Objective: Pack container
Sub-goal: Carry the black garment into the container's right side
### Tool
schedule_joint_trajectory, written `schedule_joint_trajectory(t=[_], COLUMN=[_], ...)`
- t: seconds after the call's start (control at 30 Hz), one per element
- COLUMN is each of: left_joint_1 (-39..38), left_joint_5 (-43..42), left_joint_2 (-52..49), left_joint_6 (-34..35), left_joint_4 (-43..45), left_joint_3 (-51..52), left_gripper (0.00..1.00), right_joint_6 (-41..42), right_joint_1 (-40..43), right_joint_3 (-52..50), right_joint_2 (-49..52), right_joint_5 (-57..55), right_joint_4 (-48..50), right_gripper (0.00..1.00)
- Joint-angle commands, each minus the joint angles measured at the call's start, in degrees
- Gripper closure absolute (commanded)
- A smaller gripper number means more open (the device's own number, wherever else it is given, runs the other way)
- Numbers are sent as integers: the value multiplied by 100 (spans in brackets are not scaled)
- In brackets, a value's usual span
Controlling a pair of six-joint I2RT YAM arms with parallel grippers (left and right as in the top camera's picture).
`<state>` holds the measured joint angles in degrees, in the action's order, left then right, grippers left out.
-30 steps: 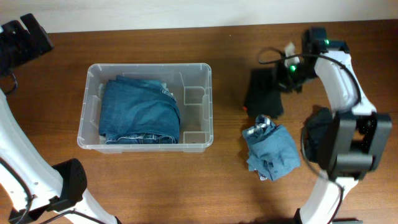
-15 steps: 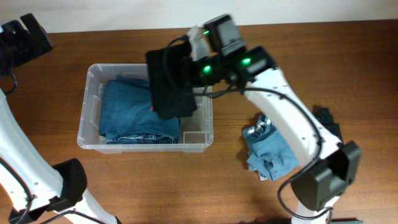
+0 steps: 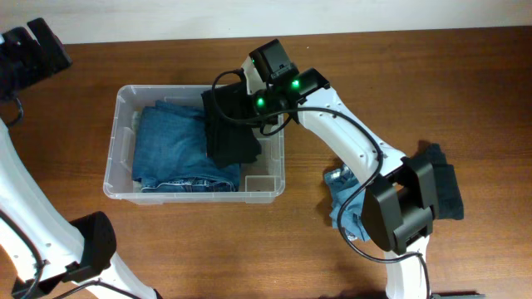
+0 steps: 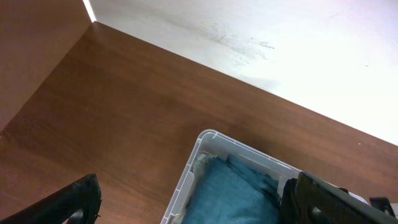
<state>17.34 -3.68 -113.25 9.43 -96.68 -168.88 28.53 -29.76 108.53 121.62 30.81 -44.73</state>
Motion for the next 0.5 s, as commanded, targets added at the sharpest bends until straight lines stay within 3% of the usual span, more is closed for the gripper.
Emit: schedule_joint_trajectory(t=[0.0, 0.4, 0.47], left_joint_1=[13, 13, 13], left_joint_5=[2, 0, 2], left_joint_2=[-15, -15, -15], left_joint_6=[-31, -31, -31], left_joint_4=[0, 0, 0], left_joint_3=[-28, -28, -28], left_gripper=[0, 1, 1], right_joint_6=[2, -326, -468], right_joint_1=[15, 15, 15], right_joint_3=[-37, -310, -310], right_joint_2=[155, 247, 245], right_joint_5=[-153, -861, -833], right_joint_4=[-31, -247, -245], right_gripper=[84, 78, 68])
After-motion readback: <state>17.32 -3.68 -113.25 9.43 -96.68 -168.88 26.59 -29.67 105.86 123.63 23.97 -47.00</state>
